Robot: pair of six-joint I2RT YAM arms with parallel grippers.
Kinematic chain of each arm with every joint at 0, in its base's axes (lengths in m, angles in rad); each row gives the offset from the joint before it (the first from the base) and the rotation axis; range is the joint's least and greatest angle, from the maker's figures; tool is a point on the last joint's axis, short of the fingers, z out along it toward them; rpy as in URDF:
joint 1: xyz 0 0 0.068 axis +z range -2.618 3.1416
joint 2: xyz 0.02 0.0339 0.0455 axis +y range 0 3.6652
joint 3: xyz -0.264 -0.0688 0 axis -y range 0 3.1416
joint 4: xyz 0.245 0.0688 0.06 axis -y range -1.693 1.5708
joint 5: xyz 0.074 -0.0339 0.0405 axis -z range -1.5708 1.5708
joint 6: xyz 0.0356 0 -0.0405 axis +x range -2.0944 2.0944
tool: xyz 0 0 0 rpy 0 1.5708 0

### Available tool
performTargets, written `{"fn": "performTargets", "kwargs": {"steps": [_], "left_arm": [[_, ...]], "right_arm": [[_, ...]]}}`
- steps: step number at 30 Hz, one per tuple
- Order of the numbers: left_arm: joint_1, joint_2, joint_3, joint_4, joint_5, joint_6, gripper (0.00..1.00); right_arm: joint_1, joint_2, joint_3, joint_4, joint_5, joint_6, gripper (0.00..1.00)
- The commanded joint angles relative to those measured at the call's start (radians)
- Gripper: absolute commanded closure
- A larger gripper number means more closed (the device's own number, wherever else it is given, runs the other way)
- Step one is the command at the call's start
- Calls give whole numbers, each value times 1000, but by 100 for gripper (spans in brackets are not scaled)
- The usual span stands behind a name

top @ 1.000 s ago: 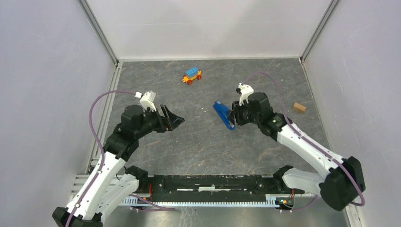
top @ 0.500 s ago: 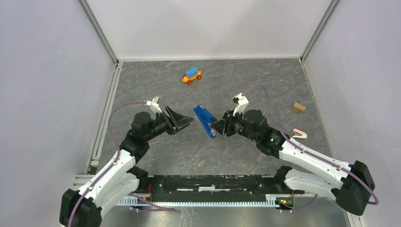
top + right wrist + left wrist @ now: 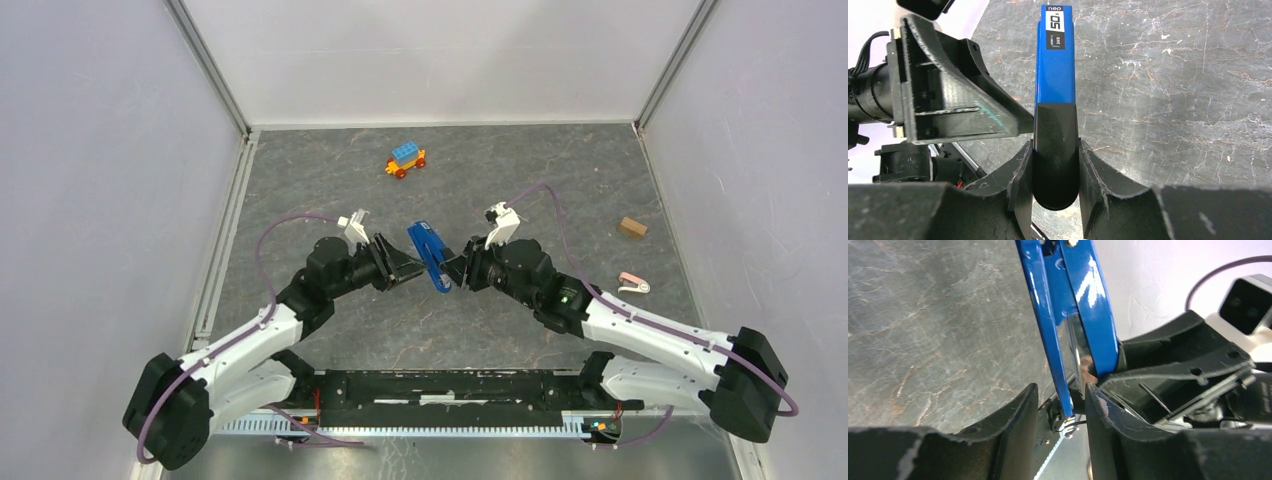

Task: Load the staples into the stapler

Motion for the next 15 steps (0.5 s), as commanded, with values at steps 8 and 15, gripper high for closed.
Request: {"fn": "performTargets", "kwargs": {"steps": [8, 15], "left_arm": [[-23, 136, 39, 48, -76, 99, 59], [-24, 182, 17, 198, -15, 27, 61]], "right_arm": [[73, 52, 70, 139, 104, -23, 100], [100, 102, 88, 160, 111, -39, 100]]}}
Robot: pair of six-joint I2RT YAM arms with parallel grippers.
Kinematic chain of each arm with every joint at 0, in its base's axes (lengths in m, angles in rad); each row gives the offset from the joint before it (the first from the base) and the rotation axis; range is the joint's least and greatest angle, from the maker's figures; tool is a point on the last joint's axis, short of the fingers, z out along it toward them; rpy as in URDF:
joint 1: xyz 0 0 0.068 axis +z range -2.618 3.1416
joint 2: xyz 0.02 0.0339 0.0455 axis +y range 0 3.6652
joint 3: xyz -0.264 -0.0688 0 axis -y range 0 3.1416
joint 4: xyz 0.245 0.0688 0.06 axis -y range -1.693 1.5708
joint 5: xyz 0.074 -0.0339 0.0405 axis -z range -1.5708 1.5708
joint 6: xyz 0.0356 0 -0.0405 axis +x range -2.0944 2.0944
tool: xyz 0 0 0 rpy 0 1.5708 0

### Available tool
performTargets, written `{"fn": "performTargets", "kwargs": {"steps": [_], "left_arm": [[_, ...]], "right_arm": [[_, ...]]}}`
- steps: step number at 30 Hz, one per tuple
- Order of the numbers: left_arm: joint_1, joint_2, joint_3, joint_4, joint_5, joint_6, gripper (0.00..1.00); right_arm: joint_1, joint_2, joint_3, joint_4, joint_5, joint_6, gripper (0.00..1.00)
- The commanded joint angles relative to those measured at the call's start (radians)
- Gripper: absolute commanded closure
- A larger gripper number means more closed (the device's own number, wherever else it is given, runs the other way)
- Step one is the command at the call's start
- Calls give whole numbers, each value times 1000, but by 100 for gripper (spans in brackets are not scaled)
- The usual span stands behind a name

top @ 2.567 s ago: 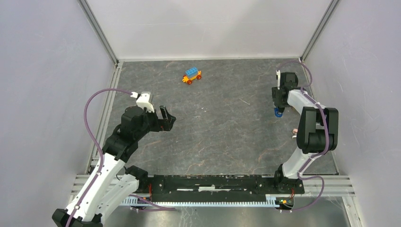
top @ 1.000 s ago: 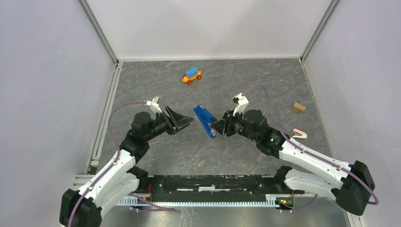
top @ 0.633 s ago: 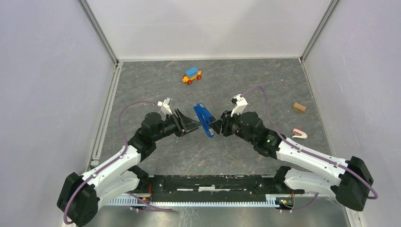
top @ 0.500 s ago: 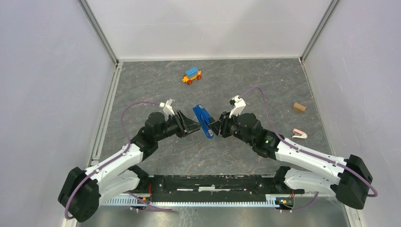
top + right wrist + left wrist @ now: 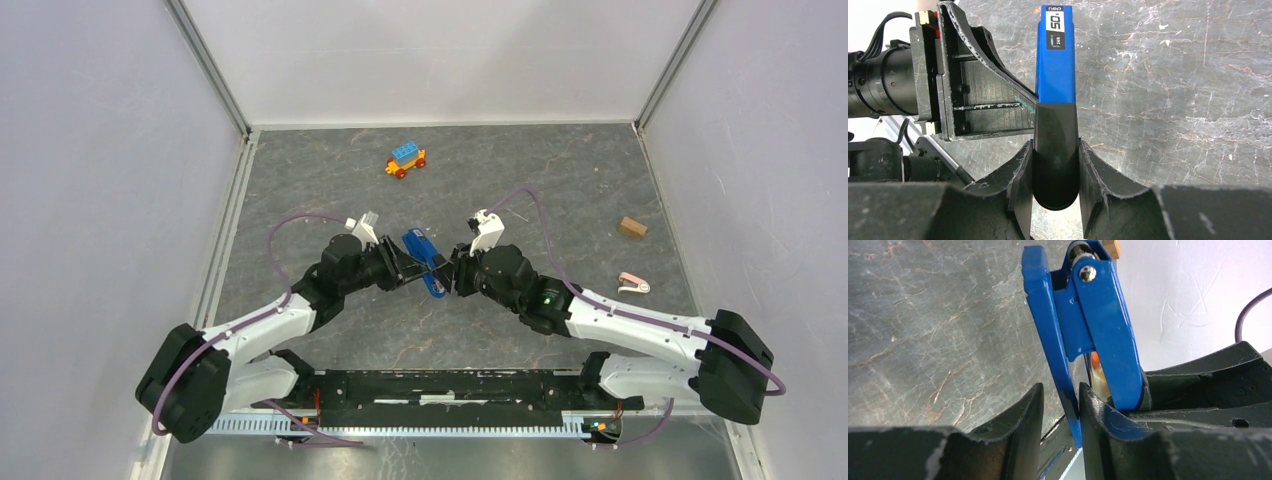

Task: Load the staples into the stapler

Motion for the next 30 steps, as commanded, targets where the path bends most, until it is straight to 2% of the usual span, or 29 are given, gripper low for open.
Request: {"fn": "performTargets", "kwargs": {"steps": [1, 3, 7, 8, 9, 12, 16, 21, 25, 28, 30], "left_arm": [[-4, 17, 7, 191, 45, -33, 62], [-4, 16, -5, 226, 53, -49, 68], [-4, -25, -12, 197, 22, -12, 97], [-4, -45, -10, 171, 6, 4, 98], [-4, -61, -7, 147, -9, 21, 98], [-5, -104, 6, 90, -35, 51, 98], [-4, -128, 15, 84, -38, 51, 98], [-4, -126, 23, 70, -39, 60, 98], [-4, -126, 24, 70, -45, 64, 98], [-5, -130, 29, 70, -49, 64, 98], [-4, -129, 35, 62, -49, 65, 98]], "right_arm": [[18, 5, 74, 145, 21, -11, 100], [19, 5, 72, 144, 22, -16, 100], [19, -10, 57, 127, 22, -50, 100], [19, -17, 46, 132, 10, -69, 100], [19, -23, 36, 138, -9, -91, 95], [19, -44, 14, 130, -54, -138, 71], [19, -73, -46, 151, -63, -131, 53], [19, -80, -79, 166, -68, -114, 50], [19, -80, -79, 167, -58, -106, 56], [19, -76, -79, 162, -52, -95, 44], [20, -71, -79, 169, -62, -93, 42]]}}
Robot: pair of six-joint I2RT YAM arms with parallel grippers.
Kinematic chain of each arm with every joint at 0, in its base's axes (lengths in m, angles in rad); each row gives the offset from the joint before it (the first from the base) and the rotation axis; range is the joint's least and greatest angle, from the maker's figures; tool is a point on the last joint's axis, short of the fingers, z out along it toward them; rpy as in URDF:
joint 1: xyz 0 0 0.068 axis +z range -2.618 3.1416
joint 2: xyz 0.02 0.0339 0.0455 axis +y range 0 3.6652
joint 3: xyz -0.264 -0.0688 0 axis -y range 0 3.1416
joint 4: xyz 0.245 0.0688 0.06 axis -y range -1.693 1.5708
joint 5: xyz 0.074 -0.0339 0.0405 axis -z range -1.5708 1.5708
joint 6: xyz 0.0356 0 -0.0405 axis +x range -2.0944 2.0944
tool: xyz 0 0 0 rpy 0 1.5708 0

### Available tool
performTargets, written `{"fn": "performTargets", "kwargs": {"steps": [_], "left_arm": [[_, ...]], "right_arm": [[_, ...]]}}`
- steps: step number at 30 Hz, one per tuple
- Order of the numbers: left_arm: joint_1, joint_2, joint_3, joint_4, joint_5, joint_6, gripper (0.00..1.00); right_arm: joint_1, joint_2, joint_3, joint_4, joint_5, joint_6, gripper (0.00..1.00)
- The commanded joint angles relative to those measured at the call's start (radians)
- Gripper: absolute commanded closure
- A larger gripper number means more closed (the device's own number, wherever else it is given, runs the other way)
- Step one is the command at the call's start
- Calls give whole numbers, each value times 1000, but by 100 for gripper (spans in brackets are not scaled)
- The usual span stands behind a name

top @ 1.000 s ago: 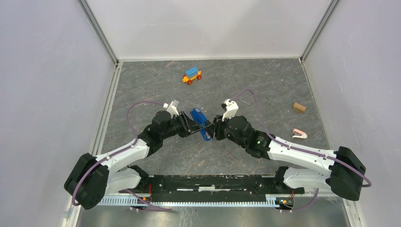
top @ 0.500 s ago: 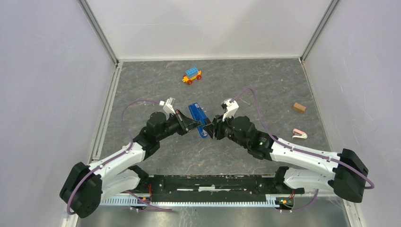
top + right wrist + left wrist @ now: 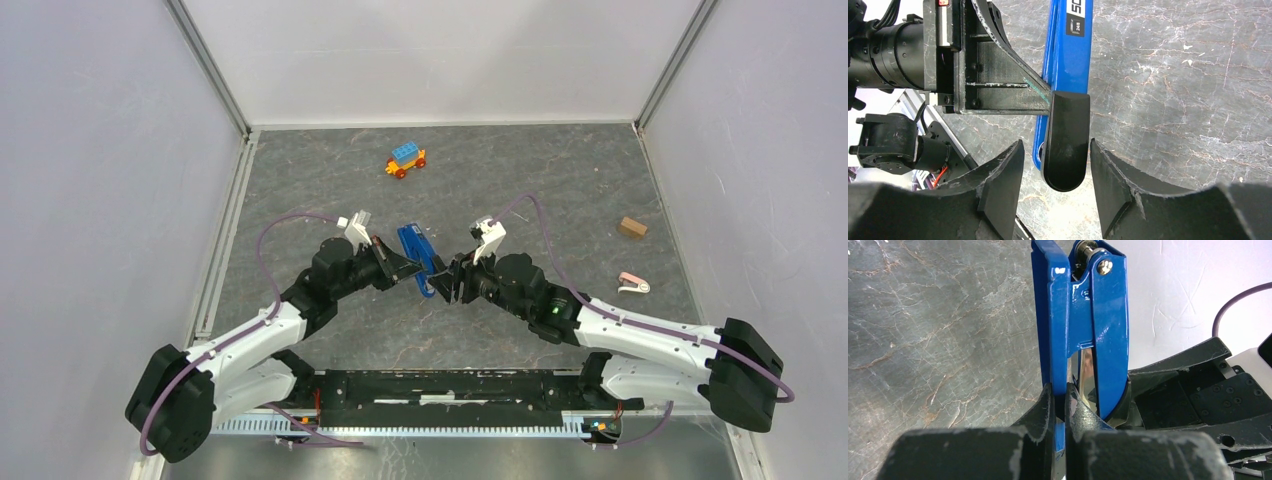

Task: Load the staples into the stapler

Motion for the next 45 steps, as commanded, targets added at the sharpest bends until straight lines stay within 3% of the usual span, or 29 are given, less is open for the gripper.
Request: {"fn": "performTargets", "kwargs": {"steps": [1, 7, 13, 16, 21, 29, 38, 45], "left_arm": [[-2, -18, 51, 76, -9, 48, 98], [-3, -14, 54, 77, -14, 40, 98], [-2, -11, 58, 94, -11, 33, 98], [-2, -7, 58, 93, -7, 31, 98], [0, -15, 59, 85, -14, 68, 98], [-1, -98, 109, -142, -186, 422, 98], [-2, -96, 203, -314, -165, 716, 98], [-3, -160, 188, -318, -141, 1062, 98]], "right_arm": [[6, -3, 2, 47, -6, 5, 43], [6, 14, -3, 56, -11, 30, 49], [6, 30, 12, 14, 6, 34, 44], [5, 25, 4, 17, 19, 43, 53], [3, 14, 32, -49, 69, 47, 79], [-52, -162, 50, -144, 125, -41, 82], [-149, -274, 182, -276, 129, -223, 84], [-215, -298, 298, -278, 82, -388, 82]]}}
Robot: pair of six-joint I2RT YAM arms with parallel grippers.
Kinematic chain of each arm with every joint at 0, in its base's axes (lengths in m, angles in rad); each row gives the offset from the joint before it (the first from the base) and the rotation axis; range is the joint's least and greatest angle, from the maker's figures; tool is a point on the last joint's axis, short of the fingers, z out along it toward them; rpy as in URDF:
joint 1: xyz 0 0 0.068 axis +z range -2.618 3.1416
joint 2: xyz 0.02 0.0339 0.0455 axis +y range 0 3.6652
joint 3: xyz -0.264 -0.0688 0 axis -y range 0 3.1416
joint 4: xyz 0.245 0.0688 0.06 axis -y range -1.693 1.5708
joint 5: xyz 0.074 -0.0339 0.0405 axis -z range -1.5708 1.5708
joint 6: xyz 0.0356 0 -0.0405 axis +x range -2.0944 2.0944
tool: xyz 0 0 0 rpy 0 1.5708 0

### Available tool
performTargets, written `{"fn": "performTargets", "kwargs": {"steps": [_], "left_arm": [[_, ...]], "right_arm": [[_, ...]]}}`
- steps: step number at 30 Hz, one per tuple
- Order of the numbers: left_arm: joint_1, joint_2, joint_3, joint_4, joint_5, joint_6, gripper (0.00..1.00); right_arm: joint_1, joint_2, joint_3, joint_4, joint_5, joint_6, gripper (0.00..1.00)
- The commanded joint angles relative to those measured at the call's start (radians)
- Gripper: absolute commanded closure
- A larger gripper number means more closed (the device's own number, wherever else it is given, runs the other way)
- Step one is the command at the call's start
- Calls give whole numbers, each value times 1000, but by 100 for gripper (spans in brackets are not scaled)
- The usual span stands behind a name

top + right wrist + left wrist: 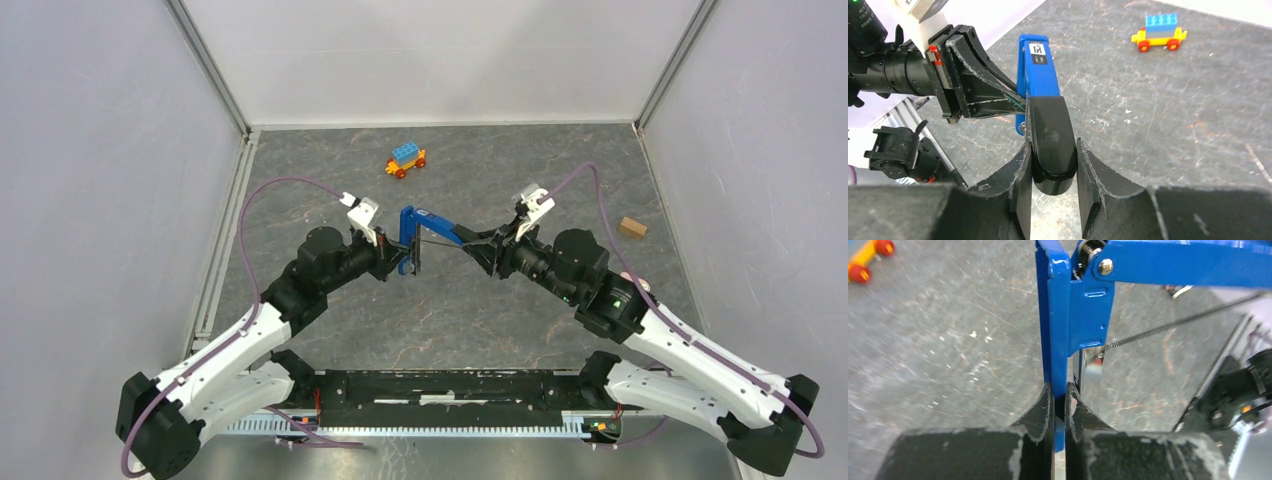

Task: Load the staples into the stapler

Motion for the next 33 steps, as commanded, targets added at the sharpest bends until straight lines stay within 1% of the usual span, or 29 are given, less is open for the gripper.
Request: {"fn": "performTargets", "kwargs": {"steps": [1, 4, 6, 8, 11, 13, 15, 22, 27, 29, 33], "left_arm": [[17, -53, 16, -84, -23, 385, 98], [18, -62, 1, -72, 68, 586, 98], [19, -46, -1, -55, 80, 662, 98], [18, -25, 2, -49, 118, 721, 98], [18, -5, -1, -46, 143, 784, 98], [18, -12, -28, 0, 109, 800, 98], [19, -25, -53, 28, 91, 804, 98], [19, -70, -77, 39, 152, 797, 98], [19, -72, -65, 17, 166, 772, 98], [19, -75, -66, 33, 181, 747, 98], [19, -89, -60, 68, 191, 668, 98]], "right_arm": [[-75, -55, 95, 35, 151, -185, 82], [-91, -63, 119, 25, 131, -227, 82], [-94, -76, 112, 46, 100, -259, 81], [-93, -70, 122, 44, 33, -311, 81], [-95, -57, 134, 28, 22, -374, 81], [-97, -40, 148, 9, 52, -389, 81], [-102, -22, 165, -1, 50, -403, 80], [-107, 56, 196, 58, -66, -449, 73], [-115, 126, 210, 95, -81, -432, 71], [-116, 159, 213, 139, -129, -407, 67], [-117, 198, 191, 211, -173, -347, 58]]}}
